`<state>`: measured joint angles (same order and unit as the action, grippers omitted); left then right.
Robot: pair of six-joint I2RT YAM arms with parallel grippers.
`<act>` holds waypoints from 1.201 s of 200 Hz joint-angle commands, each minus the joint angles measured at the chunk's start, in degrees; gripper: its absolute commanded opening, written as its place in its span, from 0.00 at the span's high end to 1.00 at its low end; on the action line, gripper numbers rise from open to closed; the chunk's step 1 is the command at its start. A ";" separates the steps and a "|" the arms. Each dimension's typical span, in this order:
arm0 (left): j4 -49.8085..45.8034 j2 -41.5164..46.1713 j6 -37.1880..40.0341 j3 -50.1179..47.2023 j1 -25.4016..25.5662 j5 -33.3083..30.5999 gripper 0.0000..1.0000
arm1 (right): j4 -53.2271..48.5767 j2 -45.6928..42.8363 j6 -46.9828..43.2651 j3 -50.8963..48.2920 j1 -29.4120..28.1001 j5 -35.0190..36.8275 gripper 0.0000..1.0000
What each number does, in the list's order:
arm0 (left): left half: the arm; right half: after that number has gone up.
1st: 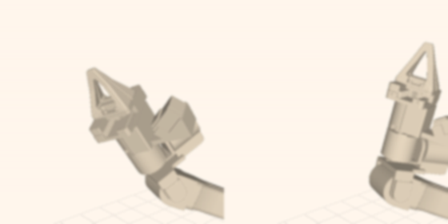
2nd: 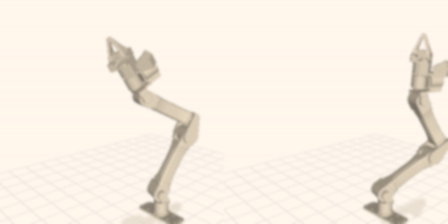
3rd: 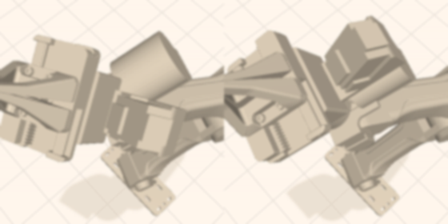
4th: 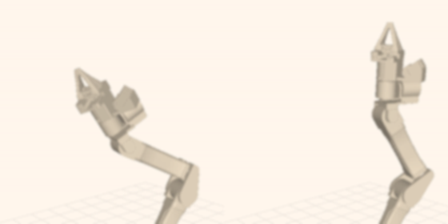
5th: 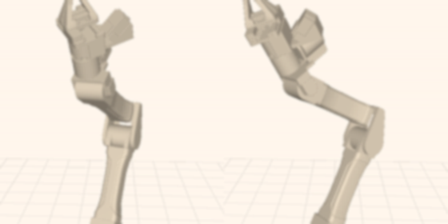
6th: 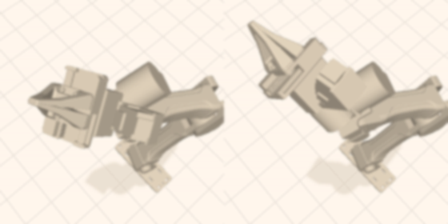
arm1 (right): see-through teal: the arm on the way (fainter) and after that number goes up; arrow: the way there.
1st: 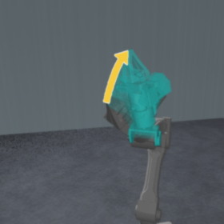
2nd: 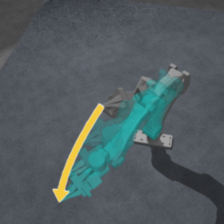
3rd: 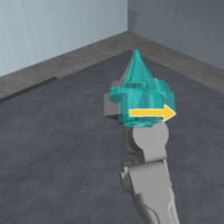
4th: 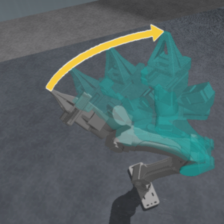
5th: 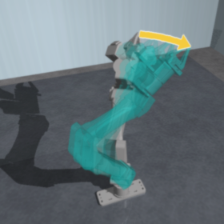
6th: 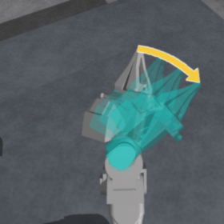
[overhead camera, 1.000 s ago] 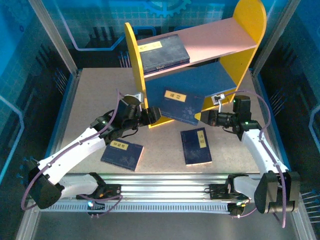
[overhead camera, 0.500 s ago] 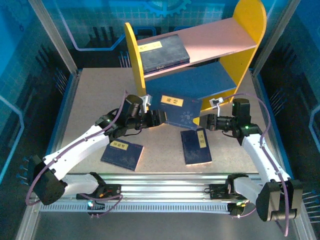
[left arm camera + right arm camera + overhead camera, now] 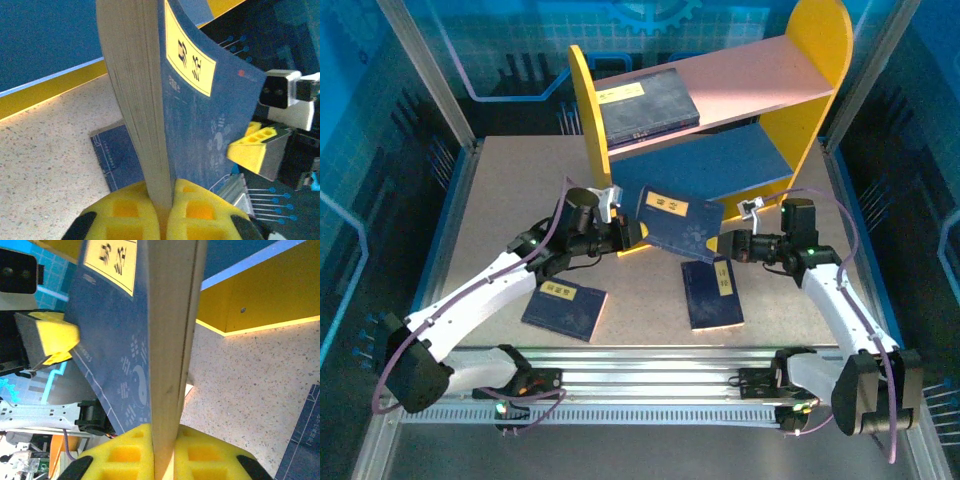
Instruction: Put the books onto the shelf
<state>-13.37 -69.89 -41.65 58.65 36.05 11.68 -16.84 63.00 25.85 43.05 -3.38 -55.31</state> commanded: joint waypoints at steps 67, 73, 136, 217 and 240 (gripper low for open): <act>6.27 1.05 -0.78 -3.87 0.31 -0.83 1.00 | 10.29 0.44 9.90 -3.18 -2.08 0.71 0.61; 6.79 1.37 -0.93 -4.21 0.32 -1.21 1.00 | 10.42 0.54 10.09 -3.42 -2.07 0.97 0.59; 9.32 4.56 -1.15 -5.74 0.25 -2.94 1.00 | 13.02 1.45 12.94 -6.41 -2.43 2.25 0.44; 12.70 4.67 -1.77 -6.09 0.27 -3.60 1.00 | 19.69 2.50 18.09 -8.04 -6.10 2.68 0.43; 13.60 4.42 -1.77 -6.11 0.25 -3.75 1.00 | 22.15 3.00 19.91 -8.13 -6.60 2.51 0.45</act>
<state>-5.28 -66.67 -42.74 52.93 36.16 8.45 0.62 65.60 43.03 35.38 -8.47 -51.40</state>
